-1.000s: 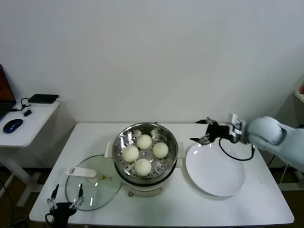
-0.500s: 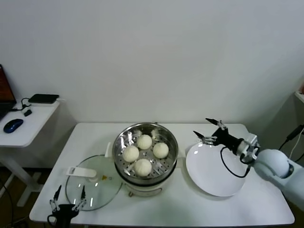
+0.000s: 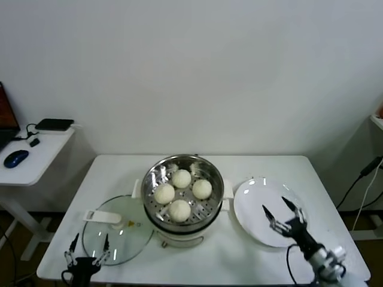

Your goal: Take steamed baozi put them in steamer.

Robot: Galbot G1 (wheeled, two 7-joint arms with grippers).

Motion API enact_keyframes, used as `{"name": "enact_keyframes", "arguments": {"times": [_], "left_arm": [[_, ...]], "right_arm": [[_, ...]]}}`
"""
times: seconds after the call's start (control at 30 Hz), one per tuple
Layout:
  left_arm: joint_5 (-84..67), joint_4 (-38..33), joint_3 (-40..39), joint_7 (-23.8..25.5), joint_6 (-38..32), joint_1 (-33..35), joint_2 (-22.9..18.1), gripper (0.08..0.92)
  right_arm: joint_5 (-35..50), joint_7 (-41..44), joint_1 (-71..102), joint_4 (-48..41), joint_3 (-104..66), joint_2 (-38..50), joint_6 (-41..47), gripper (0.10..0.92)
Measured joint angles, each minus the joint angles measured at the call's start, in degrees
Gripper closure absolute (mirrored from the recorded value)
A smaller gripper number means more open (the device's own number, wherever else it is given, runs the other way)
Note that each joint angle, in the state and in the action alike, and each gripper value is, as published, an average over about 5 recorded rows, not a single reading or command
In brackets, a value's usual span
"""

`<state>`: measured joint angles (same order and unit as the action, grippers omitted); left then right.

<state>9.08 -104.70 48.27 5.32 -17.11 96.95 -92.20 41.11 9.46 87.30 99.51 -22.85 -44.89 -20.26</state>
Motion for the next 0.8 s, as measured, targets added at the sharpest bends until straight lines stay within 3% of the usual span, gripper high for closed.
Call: {"name": "enact_keyframes", "arguments": {"times": [0.4, 0.8], "left_arm": [[0.09, -0.13, -0.52, -0.3, -0.01, -0.78, 0.0, 0.177], [0.34, -0.15, -0.59, -0.17, 0.12, -0.85, 0.0, 0.177]], "right_arm": [[-3.17, -0.57, 9.77, 1.46, -7.17, -12.23, -6.55, 0.203], [-5.23, -1.34, 11.72, 3.11, -9.14, -17.84, -7.35, 0.203]]}}
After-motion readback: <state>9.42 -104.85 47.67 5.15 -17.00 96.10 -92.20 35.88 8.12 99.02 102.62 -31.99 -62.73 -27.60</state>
